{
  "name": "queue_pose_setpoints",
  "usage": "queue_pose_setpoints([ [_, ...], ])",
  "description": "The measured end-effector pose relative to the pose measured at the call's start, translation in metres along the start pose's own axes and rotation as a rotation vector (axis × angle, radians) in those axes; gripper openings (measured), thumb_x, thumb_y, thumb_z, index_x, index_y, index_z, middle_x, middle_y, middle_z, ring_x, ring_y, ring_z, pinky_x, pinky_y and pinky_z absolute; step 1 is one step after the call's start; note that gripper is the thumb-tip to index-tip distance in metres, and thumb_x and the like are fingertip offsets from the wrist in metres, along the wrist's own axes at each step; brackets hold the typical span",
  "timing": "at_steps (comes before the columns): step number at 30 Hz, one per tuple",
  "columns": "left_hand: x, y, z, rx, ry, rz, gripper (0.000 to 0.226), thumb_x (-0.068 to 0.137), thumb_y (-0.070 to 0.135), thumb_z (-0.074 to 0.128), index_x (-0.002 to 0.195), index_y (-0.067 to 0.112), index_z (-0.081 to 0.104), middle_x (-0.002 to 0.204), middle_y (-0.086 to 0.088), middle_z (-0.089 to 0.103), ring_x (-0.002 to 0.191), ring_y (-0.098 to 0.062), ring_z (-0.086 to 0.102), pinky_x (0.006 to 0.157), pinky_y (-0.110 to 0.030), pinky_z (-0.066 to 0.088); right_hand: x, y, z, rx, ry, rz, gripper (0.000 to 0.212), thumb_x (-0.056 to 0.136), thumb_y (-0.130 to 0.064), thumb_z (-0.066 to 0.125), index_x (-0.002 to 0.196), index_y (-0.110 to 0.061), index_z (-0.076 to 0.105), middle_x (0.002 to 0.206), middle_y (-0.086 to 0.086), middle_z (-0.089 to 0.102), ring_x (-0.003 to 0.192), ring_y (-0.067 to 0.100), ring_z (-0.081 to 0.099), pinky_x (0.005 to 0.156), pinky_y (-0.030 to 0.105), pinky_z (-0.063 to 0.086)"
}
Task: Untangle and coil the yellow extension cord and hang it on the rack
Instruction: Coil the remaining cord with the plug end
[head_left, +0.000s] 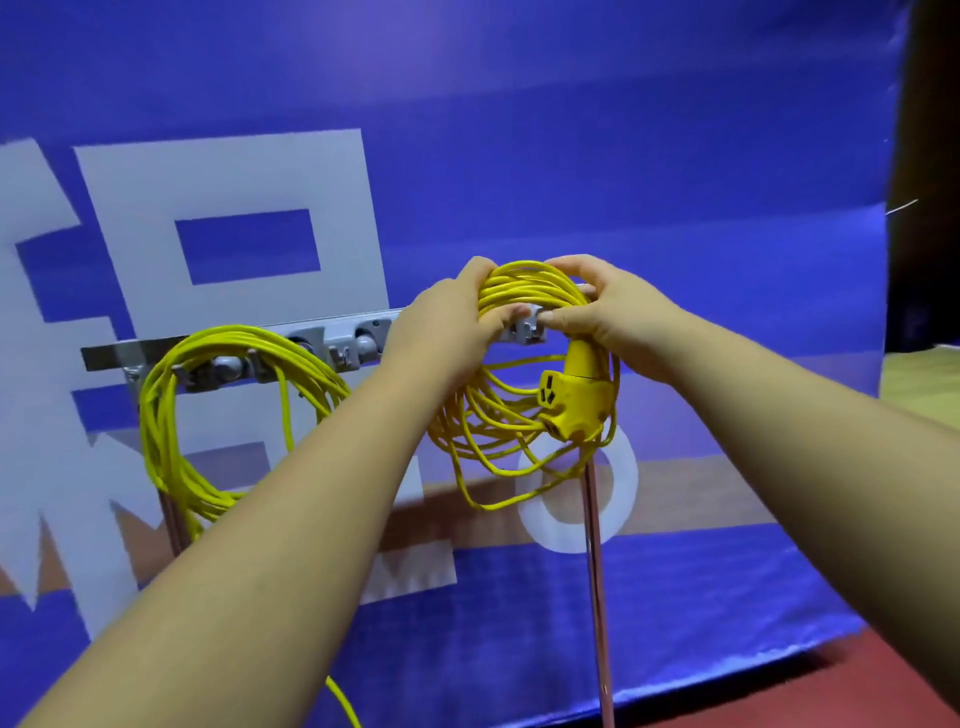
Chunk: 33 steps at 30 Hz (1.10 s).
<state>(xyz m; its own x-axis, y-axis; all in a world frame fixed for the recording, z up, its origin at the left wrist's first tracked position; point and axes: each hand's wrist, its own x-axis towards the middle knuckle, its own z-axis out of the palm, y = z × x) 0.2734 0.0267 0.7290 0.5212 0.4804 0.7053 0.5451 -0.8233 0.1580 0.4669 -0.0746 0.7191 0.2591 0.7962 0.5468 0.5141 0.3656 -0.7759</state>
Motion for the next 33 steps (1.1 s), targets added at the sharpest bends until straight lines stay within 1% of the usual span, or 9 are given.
queue_pose_setpoints([
  [4, 0.019, -0.007, 0.001, 0.188, 0.006, 0.018, 0.057, 0.094, 0.079, 0.038, 0.125, 0.032, 0.043, 0.103, -0.004, 0.068, 0.095, -0.033, 0.064, 0.076, -0.045, 0.053, 0.015, 0.010, 0.000, 0.128, -0.036, 0.001, 0.051, 0.091, -0.022, 0.083, 0.138, -0.027, 0.065, 0.116, 0.001, 0.079, 0.106, 0.018, 0.077, 0.090, 0.036, 0.062],
  [11, 0.033, -0.022, 0.016, 0.306, 0.010, -0.046, 0.068, 0.091, 0.084, 0.029, 0.132, 0.031, 0.044, 0.110, -0.009, 0.069, 0.106, -0.035, 0.055, 0.082, -0.047, 0.049, 0.044, 0.022, 0.011, 0.252, -0.036, 0.059, 0.045, 0.092, -0.015, 0.080, 0.135, -0.027, 0.071, 0.120, 0.000, 0.079, 0.112, 0.022, 0.075, 0.097, 0.044, 0.061],
  [14, 0.033, -0.027, 0.020, 0.332, -0.020, -0.045, 0.071, 0.088, 0.087, 0.031, 0.132, 0.033, 0.045, 0.114, -0.009, 0.066, 0.108, -0.034, 0.054, 0.081, -0.045, 0.044, 0.044, 0.028, 0.014, 0.307, -0.022, 0.102, 0.043, 0.092, 0.000, 0.074, 0.129, -0.022, 0.074, 0.113, 0.002, 0.081, 0.105, 0.022, 0.078, 0.085, 0.035, 0.064],
  [17, 0.032, -0.028, 0.019, 0.314, -0.089, -0.078, 0.075, 0.087, 0.088, 0.028, 0.135, 0.033, 0.047, 0.119, -0.011, 0.055, 0.112, -0.035, 0.054, 0.091, -0.051, 0.048, 0.044, 0.038, 0.013, 0.303, -0.008, 0.095, 0.039, 0.093, 0.002, 0.074, 0.126, -0.020, 0.074, 0.108, 0.003, 0.081, 0.100, 0.020, 0.079, 0.078, 0.029, 0.062],
  [20, 0.036, -0.037, 0.013, 0.249, -0.244, -0.080, 0.065, 0.092, 0.084, 0.028, 0.126, 0.035, 0.053, 0.117, -0.009, 0.054, 0.111, -0.035, 0.056, 0.098, -0.057, 0.048, 0.044, 0.040, 0.012, 0.311, -0.003, 0.123, 0.039, 0.092, -0.002, 0.075, 0.126, -0.020, 0.075, 0.112, 0.003, 0.081, 0.103, 0.020, 0.078, 0.080, 0.031, 0.062],
  [22, 0.038, -0.047, 0.005, 0.107, -0.329, -0.036, 0.051, 0.094, 0.078, 0.032, 0.120, 0.042, 0.056, 0.106, -0.006, 0.056, 0.102, -0.032, 0.059, 0.095, -0.057, 0.052, 0.043, 0.039, 0.012, 0.346, -0.010, 0.150, 0.039, 0.094, -0.001, 0.072, 0.128, -0.020, 0.074, 0.113, 0.002, 0.081, 0.100, 0.017, 0.079, 0.074, 0.028, 0.062],
  [26, 0.033, -0.055, -0.004, -0.034, -0.371, 0.085, 0.022, 0.106, 0.049, 0.048, 0.115, 0.035, 0.063, 0.096, -0.003, 0.064, 0.090, -0.022, 0.064, 0.086, -0.051, 0.058, 0.041, 0.037, 0.016, 0.327, -0.015, 0.185, 0.041, 0.097, -0.004, 0.069, 0.133, -0.024, 0.072, 0.114, -0.001, 0.080, 0.098, 0.013, 0.078, 0.068, 0.026, 0.061],
  [30, 0.028, -0.052, -0.001, 0.022, -0.292, 0.108, 0.029, 0.103, 0.047, 0.056, 0.127, 0.033, 0.061, 0.102, -0.002, 0.063, 0.095, -0.023, 0.062, 0.088, -0.049, 0.057, 0.034, 0.036, 0.014, 0.309, -0.019, 0.197, 0.046, 0.100, -0.001, 0.061, 0.136, -0.027, 0.071, 0.112, -0.010, 0.077, 0.089, 0.003, 0.077, 0.061, 0.020, 0.059],
  [33, 0.023, -0.054, 0.000, 0.133, -0.281, 0.051, 0.059, 0.102, 0.057, 0.050, 0.156, 0.036, 0.040, 0.120, -0.006, 0.055, 0.112, -0.027, 0.055, 0.097, -0.048, 0.051, 0.029, 0.041, 0.015, 0.257, 0.004, 0.165, 0.051, 0.101, -0.002, 0.058, 0.142, -0.032, 0.067, 0.116, -0.018, 0.072, 0.109, 0.008, 0.069, 0.078, 0.025, 0.060],
])
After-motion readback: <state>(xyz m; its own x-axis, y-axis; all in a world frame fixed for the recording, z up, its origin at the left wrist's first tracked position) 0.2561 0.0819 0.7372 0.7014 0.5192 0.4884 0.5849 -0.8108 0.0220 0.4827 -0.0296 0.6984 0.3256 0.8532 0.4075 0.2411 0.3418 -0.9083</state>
